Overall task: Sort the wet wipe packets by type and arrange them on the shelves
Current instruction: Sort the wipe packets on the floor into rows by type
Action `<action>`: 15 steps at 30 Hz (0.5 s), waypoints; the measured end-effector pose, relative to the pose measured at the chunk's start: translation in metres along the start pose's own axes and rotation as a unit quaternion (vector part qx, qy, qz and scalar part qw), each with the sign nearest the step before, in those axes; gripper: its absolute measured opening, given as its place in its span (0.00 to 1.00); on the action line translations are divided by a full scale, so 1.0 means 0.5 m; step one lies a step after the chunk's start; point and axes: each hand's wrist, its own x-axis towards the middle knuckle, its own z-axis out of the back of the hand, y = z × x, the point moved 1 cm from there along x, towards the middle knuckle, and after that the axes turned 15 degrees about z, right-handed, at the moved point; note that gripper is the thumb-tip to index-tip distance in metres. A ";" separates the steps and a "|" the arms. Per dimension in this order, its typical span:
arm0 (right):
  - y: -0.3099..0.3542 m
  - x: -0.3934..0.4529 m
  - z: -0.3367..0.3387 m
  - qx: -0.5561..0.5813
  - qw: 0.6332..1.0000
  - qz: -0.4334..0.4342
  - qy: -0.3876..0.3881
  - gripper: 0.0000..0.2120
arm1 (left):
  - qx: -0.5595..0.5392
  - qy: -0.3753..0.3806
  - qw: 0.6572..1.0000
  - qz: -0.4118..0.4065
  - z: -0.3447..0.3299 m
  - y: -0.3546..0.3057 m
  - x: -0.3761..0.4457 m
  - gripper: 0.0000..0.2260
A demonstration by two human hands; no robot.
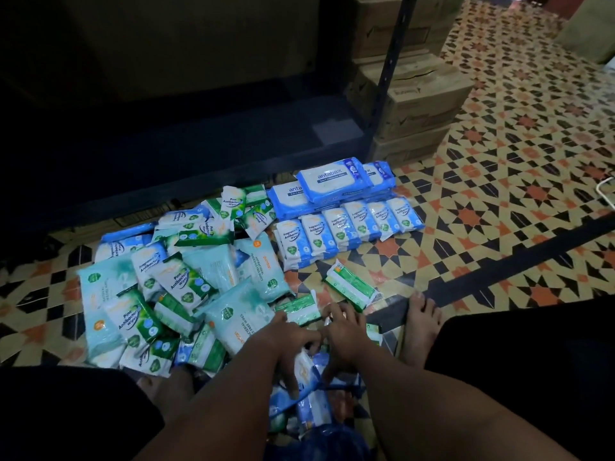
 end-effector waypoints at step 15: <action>-0.098 0.020 0.123 0.549 0.817 -0.097 -0.144 0.16 | -0.677 0.012 0.731 0.088 0.147 0.052 -0.036 0.30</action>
